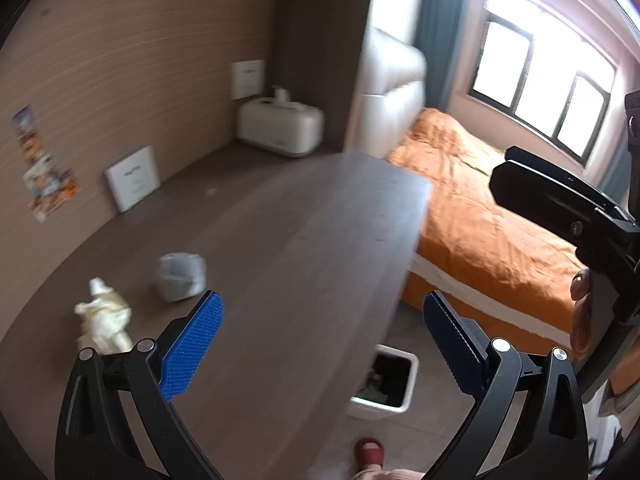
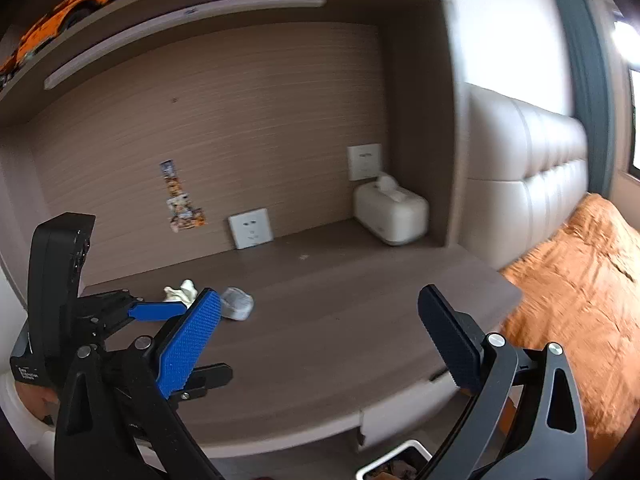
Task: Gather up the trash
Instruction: 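Move both open tools back over the yellow tissue and grey ball on the desk, then grasp the crumpled yellow tissue with the left tool while the right tool grasps the grey ball, then carry the yellow tissue and grey ball down over the white bin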
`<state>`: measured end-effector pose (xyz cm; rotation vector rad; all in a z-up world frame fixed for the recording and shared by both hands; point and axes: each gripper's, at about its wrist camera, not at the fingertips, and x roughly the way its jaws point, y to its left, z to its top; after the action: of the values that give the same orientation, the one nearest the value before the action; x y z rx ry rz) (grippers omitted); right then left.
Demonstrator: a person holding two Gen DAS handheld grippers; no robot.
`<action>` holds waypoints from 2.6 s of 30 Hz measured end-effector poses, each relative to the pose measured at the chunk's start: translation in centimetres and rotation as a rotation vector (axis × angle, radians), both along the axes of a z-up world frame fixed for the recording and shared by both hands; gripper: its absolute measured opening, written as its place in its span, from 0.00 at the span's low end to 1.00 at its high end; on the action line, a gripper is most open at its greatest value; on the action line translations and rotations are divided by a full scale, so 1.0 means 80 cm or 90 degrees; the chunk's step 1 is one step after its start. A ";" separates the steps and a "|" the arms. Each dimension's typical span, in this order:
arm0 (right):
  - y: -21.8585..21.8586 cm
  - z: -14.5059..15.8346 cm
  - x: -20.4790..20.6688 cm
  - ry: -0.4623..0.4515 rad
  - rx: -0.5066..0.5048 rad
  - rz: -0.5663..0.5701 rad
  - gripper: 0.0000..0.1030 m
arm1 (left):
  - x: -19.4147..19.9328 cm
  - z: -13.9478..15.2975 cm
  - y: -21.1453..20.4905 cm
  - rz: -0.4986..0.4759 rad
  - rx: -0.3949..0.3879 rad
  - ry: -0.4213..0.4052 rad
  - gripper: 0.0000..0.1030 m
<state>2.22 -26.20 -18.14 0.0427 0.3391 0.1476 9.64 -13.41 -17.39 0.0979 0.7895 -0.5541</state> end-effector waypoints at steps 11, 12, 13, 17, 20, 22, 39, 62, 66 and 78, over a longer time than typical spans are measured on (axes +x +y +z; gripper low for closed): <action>0.085 -0.002 0.056 0.006 -0.029 0.059 0.95 | 0.021 0.001 0.110 0.101 0.002 -0.007 0.95; 0.093 -0.004 0.062 0.002 -0.031 0.057 0.95 | 0.024 -0.002 0.117 0.107 0.009 -0.004 0.95; 0.098 -0.006 0.065 -0.002 -0.034 0.058 0.95 | 0.027 -0.005 0.122 0.112 0.015 -0.004 0.95; 0.126 -0.015 0.085 -0.014 -0.070 0.065 0.95 | 0.044 -0.017 0.151 0.138 0.023 0.000 0.95; 0.138 -0.025 0.103 0.005 -0.071 0.087 0.95 | 0.059 -0.027 0.170 0.156 0.023 0.006 0.95; 0.146 -0.034 0.115 0.007 -0.076 0.085 0.95 | 0.072 -0.037 0.179 0.166 0.033 0.005 0.95; 0.168 -0.128 0.233 0.137 -0.044 0.076 0.95 | 0.155 -0.128 0.213 0.181 0.031 0.088 0.95; 0.213 -0.146 0.266 0.214 -0.087 0.078 0.31 | 0.155 -0.118 0.219 0.167 0.046 0.050 0.56; 0.202 -0.112 0.236 0.182 -0.073 0.074 0.31 | 0.142 -0.086 0.220 0.163 0.032 0.028 0.56; 0.136 -0.036 0.130 0.111 -0.081 -0.008 0.31 | 0.106 -0.004 0.137 0.061 0.005 -0.028 0.56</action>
<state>12.61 -15.30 -21.02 -0.0681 0.5212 0.1102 18.14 -2.48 -17.71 0.0795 0.7492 -0.4569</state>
